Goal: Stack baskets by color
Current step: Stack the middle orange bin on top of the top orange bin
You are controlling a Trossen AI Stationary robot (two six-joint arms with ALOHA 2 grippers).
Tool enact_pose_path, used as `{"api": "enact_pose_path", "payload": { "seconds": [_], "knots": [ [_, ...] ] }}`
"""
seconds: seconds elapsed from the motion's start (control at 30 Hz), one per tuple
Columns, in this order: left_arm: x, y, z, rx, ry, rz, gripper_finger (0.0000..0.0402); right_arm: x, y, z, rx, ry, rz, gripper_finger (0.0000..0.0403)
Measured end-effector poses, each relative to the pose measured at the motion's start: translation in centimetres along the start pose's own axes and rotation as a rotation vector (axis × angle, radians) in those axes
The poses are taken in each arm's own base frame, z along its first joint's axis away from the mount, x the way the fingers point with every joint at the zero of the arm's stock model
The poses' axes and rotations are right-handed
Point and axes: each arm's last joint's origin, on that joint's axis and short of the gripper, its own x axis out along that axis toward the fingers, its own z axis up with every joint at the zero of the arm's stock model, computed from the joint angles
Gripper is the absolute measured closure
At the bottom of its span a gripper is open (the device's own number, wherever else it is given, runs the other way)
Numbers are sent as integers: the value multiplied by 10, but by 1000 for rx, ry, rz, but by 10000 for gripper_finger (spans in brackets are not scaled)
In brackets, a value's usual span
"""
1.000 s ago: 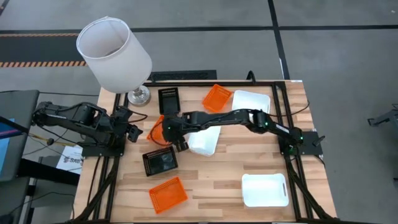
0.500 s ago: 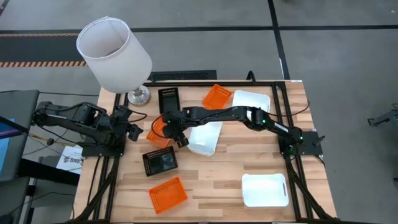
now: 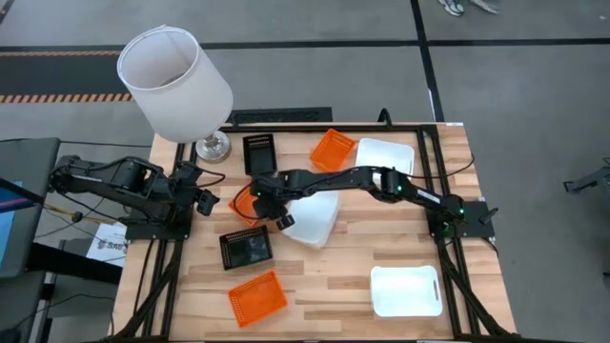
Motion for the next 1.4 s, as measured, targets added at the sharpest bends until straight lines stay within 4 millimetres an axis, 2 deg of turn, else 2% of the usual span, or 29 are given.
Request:
{"api": "enact_pose_path", "payload": {
  "seconds": [0.13,0.23,0.3,0.4,0.5,0.6,0.83,0.93,1.0,1.1,1.3,1.4],
  "knots": [
    [0,0,0,0,0,0,168,-3,2,2,10,13,-19,314],
    [0,0,0,0,-1,0,168,-18,1,9,16,4,-48,379],
    [0,0,0,6,-5,1,168,-33,-1,17,16,-34,-72,390],
    [0,0,0,12,-12,4,168,-63,-7,24,57,-80,-104,385],
    [0,0,0,11,-12,4,168,-97,-16,23,81,-78,-116,395],
    [0,0,0,10,-12,2,168,-142,-23,16,105,-31,-138,392],
    [0,0,1,7,-30,5,168,-257,-29,-14,167,28,-174,394],
    [0,0,2,-12,-58,14,168,-296,-30,-31,187,62,-218,396],
    [0,0,2,-19,-73,19,168,-313,-29,-44,167,130,-229,398],
    [0,0,3,-36,-92,24,168,-322,-31,-60,129,253,-241,396],
    [0,1,3,-47,-111,32,168,-313,-37,-82,93,427,-332,393],
    [0,1,4,-70,-132,38,168,-299,-39,-99,141,460,-274,397]
  ]
}}
